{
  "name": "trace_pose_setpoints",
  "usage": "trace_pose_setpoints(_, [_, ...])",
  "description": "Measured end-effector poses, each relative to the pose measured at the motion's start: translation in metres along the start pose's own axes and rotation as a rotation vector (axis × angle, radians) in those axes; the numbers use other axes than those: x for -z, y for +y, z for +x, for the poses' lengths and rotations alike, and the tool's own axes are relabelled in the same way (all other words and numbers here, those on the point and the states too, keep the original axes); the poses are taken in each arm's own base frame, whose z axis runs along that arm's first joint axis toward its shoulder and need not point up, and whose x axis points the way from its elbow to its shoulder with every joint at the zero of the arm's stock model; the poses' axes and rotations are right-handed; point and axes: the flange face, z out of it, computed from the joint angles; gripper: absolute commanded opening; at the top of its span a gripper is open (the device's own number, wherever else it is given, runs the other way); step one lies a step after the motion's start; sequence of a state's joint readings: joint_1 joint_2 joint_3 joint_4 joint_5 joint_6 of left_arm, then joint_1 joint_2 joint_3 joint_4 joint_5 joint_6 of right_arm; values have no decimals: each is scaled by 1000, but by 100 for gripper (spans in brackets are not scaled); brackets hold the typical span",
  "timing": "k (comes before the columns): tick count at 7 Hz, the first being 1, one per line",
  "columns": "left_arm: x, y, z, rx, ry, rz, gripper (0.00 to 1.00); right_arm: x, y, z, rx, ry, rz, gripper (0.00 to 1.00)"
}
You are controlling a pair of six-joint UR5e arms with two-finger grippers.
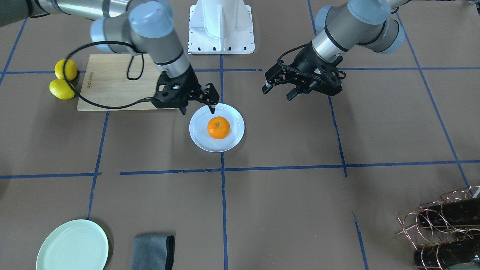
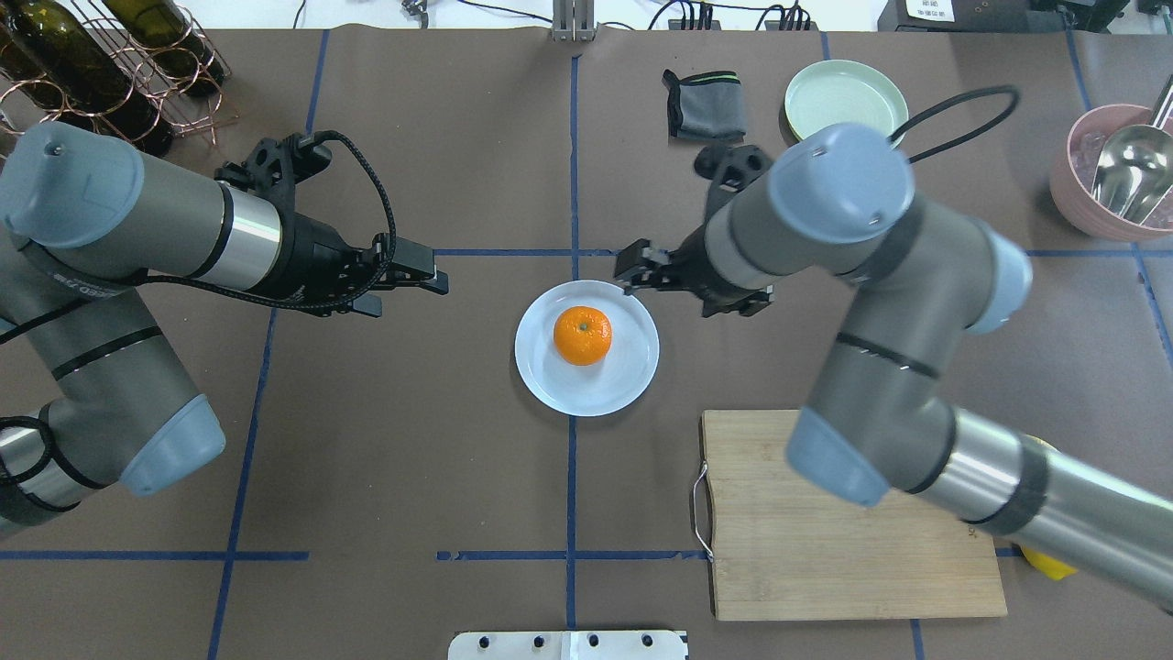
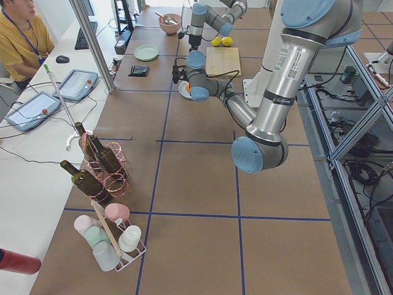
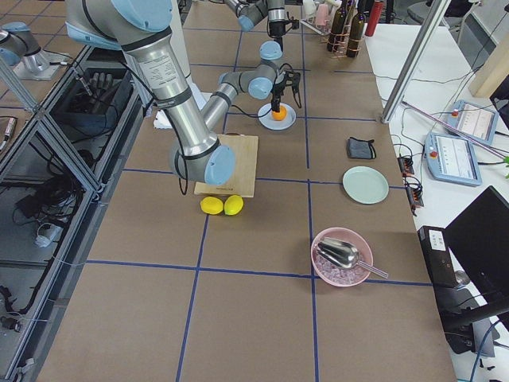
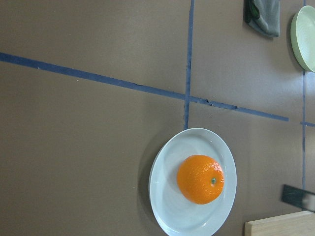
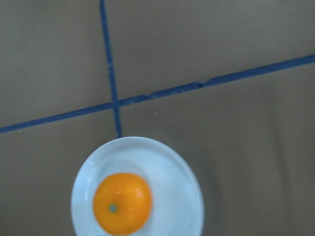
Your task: Pick orange to plate
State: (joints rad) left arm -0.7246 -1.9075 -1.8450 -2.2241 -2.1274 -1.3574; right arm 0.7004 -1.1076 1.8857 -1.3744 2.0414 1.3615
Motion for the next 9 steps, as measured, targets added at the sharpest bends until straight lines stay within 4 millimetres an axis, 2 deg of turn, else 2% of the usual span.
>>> trace_pose_setpoints(1, [8, -5, -37, -108, -45, -3, 99, 43, -32, 69, 39, 10, -32, 100])
trace_pose_setpoints(2, [33, -20, -81, -194, -88, -5, 99, 82, -68, 145, 101, 24, -46, 100])
trace_pose_setpoints(3, [71, -37, -134, -270, -135, -1, 99, 116, -100, 222, 169, 45, -46, 100])
trace_pose_setpoints(4, [120, -49, -197, -372, -191, 12, 99, 141, -128, 297, 232, 84, -45, 100])
trace_pose_setpoints(6, [220, -70, -303, -529, -325, 27, 99, 185, -167, 422, 337, 159, -73, 100])
trace_pose_setpoints(7, [269, -79, -342, -557, -404, 7, 99, 206, -175, 465, 361, 183, -85, 100])
trace_pose_setpoints(8, [312, -86, -367, -555, -459, -32, 99, 222, -177, 491, 353, 206, -92, 100])
trace_pose_setpoints(9, [335, -93, -378, -524, -482, -78, 99, 229, -177, 504, 350, 236, -104, 100])
